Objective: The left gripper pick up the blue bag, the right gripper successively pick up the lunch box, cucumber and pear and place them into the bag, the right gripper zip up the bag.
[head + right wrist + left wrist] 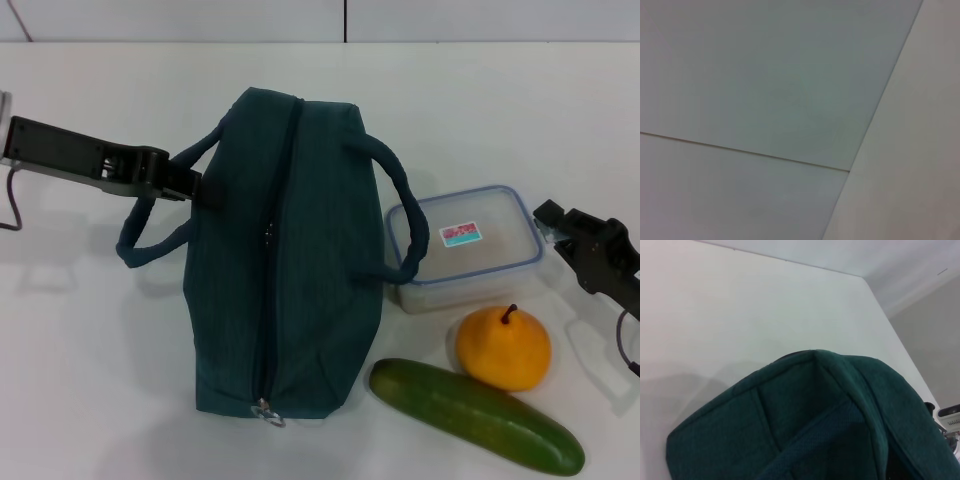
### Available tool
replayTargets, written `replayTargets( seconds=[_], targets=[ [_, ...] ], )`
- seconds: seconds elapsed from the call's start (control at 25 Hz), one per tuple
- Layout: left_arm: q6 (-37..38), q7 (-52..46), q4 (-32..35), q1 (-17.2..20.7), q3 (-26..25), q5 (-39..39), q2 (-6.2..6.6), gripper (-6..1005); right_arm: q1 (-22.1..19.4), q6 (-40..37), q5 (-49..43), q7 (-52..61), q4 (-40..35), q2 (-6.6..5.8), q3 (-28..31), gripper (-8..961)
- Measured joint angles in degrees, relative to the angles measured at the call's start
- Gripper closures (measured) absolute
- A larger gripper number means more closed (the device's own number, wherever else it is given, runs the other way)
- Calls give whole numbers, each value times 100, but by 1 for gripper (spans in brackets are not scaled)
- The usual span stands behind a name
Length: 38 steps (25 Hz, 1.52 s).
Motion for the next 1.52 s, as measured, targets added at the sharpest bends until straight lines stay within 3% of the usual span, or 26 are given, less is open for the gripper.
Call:
replayTargets(
  seconds=[0.16,0.88,1.24,1.52],
  targets=[
    [-10,28,0,5,0,-4,-15,946,23,2,-4,312,0,1,-5,858],
    [-12,218,-81,18,0,-23,-45,946,60,-166,-98,2237,46,4,65,854],
    [-128,250,-88,-13,-98,-31,36,945,-106,-188,-79,2662,-15,-10,110,852],
    [-123,160,-62,-37,-151,-17,99,945,-273,-611,-70,2672,-91,-29,501,850]
  ],
)
